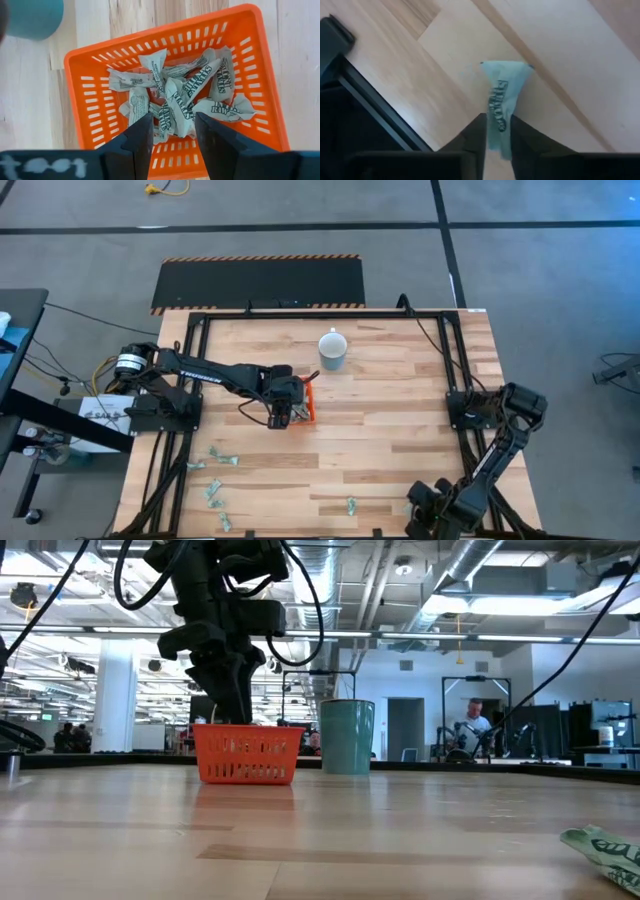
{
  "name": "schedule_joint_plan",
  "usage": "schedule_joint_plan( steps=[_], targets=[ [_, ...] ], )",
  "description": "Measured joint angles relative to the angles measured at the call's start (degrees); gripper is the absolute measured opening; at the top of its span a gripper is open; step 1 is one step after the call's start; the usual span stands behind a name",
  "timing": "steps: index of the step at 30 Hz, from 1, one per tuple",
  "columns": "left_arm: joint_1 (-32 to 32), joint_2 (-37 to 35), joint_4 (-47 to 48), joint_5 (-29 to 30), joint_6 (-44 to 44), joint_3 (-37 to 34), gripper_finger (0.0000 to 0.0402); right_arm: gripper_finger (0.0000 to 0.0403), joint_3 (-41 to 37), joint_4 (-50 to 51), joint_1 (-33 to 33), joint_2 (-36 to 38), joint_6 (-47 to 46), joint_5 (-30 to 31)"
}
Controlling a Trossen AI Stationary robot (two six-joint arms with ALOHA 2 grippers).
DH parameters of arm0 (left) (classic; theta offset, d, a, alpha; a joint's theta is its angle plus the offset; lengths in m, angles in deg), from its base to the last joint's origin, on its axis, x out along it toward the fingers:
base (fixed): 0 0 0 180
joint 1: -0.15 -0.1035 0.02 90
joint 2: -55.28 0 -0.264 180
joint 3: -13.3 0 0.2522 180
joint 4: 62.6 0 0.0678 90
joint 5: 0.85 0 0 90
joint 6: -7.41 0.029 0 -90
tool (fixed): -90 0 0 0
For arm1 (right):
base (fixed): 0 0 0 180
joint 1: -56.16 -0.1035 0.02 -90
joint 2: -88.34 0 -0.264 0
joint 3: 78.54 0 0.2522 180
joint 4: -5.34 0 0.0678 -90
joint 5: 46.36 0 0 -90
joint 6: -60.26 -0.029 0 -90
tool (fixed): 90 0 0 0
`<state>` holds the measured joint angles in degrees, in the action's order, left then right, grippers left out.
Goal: Pick and place items into bin
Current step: Put the green stevia packet into the orange bin
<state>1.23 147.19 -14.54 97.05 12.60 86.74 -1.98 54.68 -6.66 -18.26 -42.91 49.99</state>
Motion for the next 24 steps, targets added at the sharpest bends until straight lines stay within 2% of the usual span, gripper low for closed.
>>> schedule_joint_plan(
  steps=[5,9,14,17,20,24],
  targets=[
    [0.00,0.00,0.02,0.16,-0.33,0.00,0.0137,0.0006,-0.08,0.65,0.05,0.02,2.85,0.11],
    [0.02,-0.17,1.09,0.29,-0.40,0.00,0.0137,0.0010,0.72,4.23,0.79,0.02,4.39,0.86],
    [0.29,-2.18,1.67,0.28,-1.41,0.07,0.0137,0.0004,4.24,12.43,3.57,0.12,12.50,3.86],
    [0.50,-4.09,2.36,0.28,-2.43,0.09,0.0137,0.0003,6.80,18.98,6.07,0.12,19.25,10.06],
    [0.63,-6.35,2.12,0.33,-2.99,0.09,0.0137,0.0002,8.46,24.64,9.31,0.13,24.89,20.38],
    [0.63,-8.79,2.30,0.53,-2.99,0.09,0.0137,0.0001,8.82,26.09,14.90,0.63,34.16,32.47]
  ],
)
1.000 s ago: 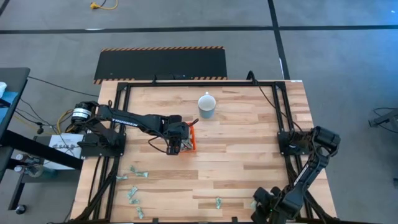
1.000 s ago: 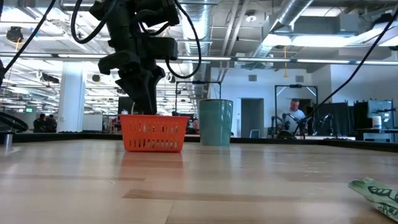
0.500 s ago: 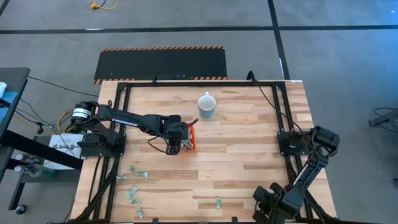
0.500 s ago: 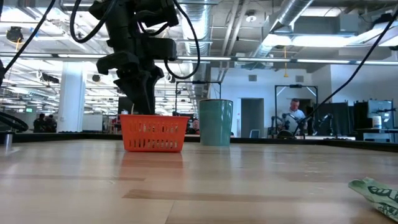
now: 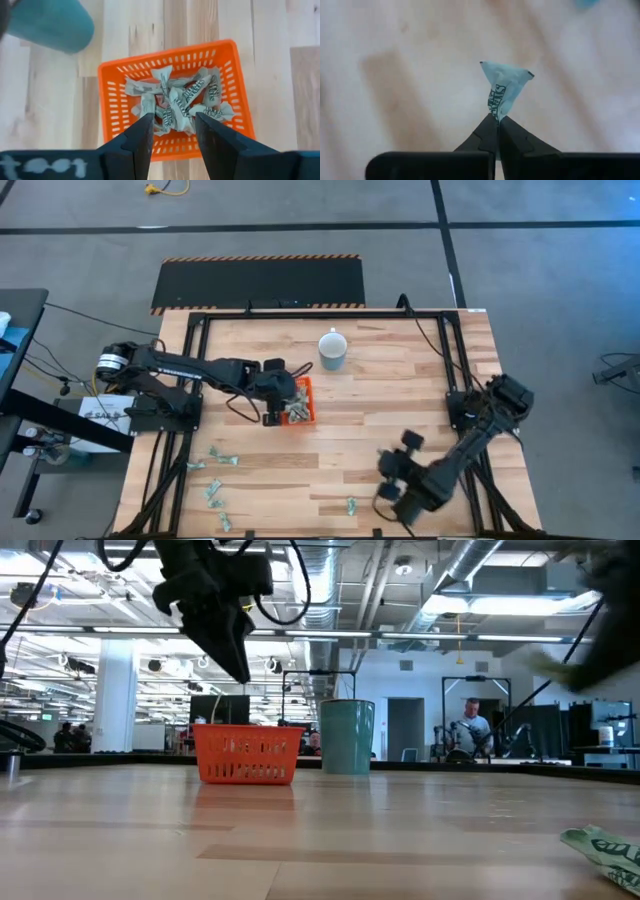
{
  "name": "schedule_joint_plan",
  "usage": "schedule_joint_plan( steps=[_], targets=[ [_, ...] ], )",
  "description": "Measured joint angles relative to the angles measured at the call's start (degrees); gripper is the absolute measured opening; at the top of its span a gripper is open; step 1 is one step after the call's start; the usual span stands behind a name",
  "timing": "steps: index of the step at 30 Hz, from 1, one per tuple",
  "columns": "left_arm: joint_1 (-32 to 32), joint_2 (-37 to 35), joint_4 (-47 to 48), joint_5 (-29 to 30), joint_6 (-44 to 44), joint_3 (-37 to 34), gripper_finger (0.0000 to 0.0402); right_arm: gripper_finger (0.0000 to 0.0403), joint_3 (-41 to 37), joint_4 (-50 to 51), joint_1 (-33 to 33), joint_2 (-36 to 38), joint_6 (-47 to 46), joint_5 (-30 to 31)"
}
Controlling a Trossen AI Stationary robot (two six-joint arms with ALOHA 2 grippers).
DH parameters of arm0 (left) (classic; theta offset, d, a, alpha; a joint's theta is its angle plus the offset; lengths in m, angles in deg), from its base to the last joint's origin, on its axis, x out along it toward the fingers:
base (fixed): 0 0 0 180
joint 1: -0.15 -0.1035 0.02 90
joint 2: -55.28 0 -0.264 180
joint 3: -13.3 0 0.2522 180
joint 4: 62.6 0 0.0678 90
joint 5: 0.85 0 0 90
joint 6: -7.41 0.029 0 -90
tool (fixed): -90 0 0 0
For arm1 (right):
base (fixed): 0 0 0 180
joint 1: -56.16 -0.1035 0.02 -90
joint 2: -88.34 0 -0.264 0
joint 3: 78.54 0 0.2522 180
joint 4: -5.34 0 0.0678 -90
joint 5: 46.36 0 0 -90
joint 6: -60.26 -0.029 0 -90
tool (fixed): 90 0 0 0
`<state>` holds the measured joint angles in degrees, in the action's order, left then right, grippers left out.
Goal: Pick and place items into bin
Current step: Put the green stevia packet into the orange bin
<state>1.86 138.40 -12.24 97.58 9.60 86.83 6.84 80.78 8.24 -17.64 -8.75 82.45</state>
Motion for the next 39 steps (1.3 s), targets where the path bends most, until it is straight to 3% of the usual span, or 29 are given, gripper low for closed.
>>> schedule_joint_plan(
  steps=[3,7,12,16,26,33,39],
  targets=[
    [-0.01,-1.70,0.37,0.22,0.02,0.00,0.0137,0.0001,0.00,-3.08,5.79,1.11,9.92,4.20],
    [0.00,-3.64,2.27,2.72,0.00,0.00,0.0137,0.0001,0.00,-13.99,14.51,3.50,28.33,3.97],
    [-0.04,-4.84,5.75,8.01,-0.46,0.00,0.0137,0.0001,0.00,-33.63,24.54,5.80,54.26,-6.01],
    [-0.04,-4.85,8.77,9.96,-1.55,-0.02,0.0137,0.0001,0.00,-44.09,32.01,5.98,66.36,-15.68],
    [-0.04,-4.82,10.37,10.21,-3.47,-0.04,0.0137,0.0001,0.02,-56.15,44.81,0.84,73.54,-38.06],
    [-0.04,-4.80,10.16,9.94,-4.50,-0.04,0.0137,0.0010,0.06,-59.11,46.99,-2.11,73.55,-40.44],
    [-0.04,-4.80,9.99,9.43,-5.03,-0.04,0.0137,0.0067,-0.02,-59.68,46.95,-2.13,72.23,-40.44]
  ],
)
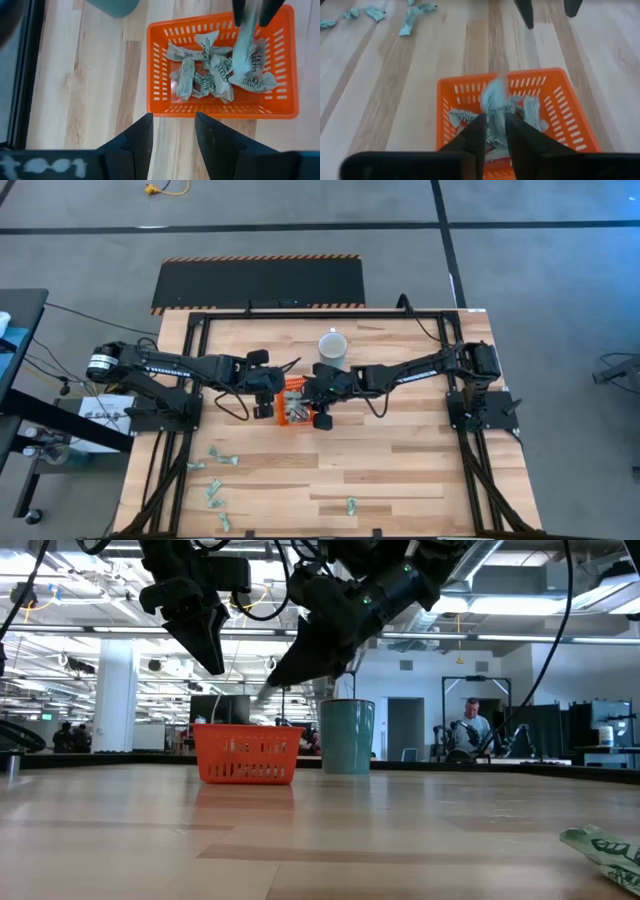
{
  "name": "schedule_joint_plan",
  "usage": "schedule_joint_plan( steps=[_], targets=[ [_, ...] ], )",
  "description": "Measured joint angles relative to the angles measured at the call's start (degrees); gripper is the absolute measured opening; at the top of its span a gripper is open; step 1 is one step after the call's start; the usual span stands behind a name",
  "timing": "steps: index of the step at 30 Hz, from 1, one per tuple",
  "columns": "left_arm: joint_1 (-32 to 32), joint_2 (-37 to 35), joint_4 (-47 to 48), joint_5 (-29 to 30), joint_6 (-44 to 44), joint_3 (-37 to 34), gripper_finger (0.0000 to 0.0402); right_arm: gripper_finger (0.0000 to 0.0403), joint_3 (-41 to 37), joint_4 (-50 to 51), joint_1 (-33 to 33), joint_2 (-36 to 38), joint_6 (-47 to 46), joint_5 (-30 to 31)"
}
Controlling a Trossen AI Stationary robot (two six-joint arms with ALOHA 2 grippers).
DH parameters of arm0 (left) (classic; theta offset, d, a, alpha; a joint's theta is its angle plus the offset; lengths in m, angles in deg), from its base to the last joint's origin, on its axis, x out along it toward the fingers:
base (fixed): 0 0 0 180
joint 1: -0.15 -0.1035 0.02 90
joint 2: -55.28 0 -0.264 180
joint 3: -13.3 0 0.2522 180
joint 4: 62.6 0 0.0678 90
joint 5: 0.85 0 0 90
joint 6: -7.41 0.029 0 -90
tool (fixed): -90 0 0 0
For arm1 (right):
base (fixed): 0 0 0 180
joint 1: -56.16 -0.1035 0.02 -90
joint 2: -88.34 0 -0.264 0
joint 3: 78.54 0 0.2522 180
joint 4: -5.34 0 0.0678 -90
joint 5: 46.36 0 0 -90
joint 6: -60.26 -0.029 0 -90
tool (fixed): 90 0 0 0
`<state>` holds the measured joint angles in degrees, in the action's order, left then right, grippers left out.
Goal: Pick and place items into bin
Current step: Put the green stevia packet into the orange bin
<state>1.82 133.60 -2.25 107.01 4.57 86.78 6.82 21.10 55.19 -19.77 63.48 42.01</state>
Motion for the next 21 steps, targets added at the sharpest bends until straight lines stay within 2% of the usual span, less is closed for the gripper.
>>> schedule_joint_plan(
  steps=[7,12,16,21],
  targets=[
    [0.04,0.00,-1.99,-3.12,-0.13,0.00,0.0137,0.0115,0.00,2.00,0.15,0.02,-0.24,0.16],
    [0.46,0.02,-8.73,-11.80,-1.87,0.00,0.0137,0.0119,0.00,16.41,0.48,3.57,-2.59,1.49],
    [3.46,0.96,-18.38,-18.28,0.15,-0.07,0.0137,0.0109,0.00,29.72,-0.33,7.36,-7.56,6.21],
    [9.29,5.06,-32.62,-21.92,4.34,-0.04,0.0137,0.0094,-0.59,41.17,-4.12,11.69,-11.45,16.80]
  ],
)
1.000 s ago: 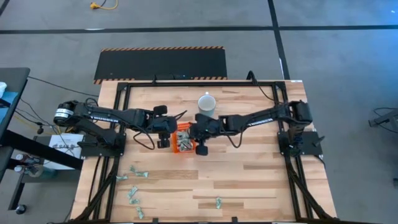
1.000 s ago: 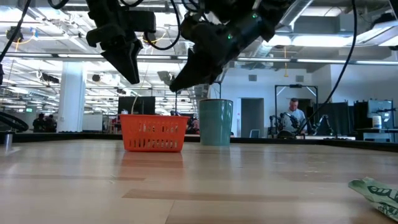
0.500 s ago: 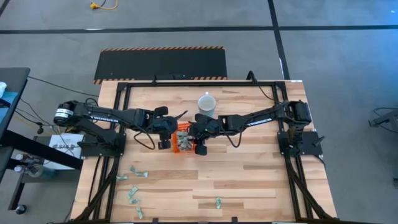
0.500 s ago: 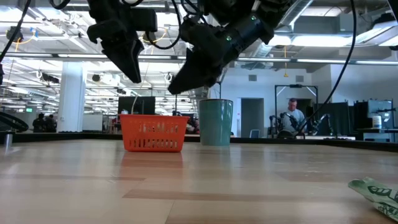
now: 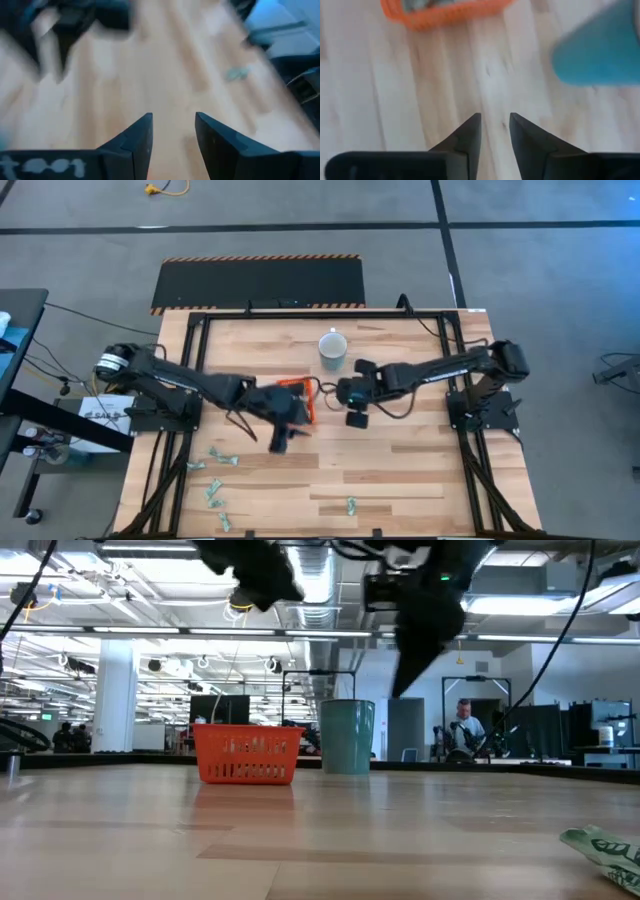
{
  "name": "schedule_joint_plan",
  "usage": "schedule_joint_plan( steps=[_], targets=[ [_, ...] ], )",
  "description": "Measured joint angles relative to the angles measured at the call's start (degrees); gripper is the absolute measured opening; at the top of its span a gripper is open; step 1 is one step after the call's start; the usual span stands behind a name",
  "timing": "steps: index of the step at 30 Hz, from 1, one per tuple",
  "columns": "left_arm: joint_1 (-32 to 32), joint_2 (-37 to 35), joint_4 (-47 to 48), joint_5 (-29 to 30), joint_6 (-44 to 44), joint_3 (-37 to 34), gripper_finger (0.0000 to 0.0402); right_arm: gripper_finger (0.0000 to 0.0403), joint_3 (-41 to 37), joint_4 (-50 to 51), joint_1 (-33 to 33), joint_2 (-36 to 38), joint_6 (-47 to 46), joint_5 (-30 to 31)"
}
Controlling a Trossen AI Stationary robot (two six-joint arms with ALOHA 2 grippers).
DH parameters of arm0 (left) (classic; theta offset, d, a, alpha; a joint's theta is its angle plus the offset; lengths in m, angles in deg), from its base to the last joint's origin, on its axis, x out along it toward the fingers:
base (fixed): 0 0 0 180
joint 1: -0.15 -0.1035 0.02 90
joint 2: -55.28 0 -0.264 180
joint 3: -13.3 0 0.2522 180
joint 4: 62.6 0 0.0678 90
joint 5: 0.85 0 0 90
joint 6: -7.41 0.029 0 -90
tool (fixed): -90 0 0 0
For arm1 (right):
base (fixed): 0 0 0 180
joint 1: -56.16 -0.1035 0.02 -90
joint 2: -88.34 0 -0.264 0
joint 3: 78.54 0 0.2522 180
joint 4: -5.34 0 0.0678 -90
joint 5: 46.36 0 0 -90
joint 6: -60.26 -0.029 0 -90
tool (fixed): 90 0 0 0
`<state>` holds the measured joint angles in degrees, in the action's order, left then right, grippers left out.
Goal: Pick and place items into bin
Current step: Put the green stevia packet into the orange bin
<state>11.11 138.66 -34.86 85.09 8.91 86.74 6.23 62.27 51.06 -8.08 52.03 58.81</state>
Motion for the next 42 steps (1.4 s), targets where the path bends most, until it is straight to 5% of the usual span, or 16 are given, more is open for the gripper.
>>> schedule_joint_plan(
  steps=[9,19,34,42],
  targets=[
    [8.54,10.94,-14.73,-2.22,4.13,0.00,0.0137,0.0078,-14.48,2.89,-3.21,14.72,-12.02,7.98],
    [11.04,23.82,-25.77,-2.47,9.59,1.28,0.0137,0.0076,-30.22,-9.47,-7.56,25.26,-20.90,7.52],
    [12.13,36.70,-24.59,-7.07,17.01,15.13,0.0139,0.0076,-32.02,-14.86,-17.74,24.02,-23.68,10.77],
    [12.22,40.47,-21.08,-10.49,17.04,21.78,0.0182,0.0076,-32.02,-14.56,-18.50,24.13,-24.78,12.74]
  ],
)
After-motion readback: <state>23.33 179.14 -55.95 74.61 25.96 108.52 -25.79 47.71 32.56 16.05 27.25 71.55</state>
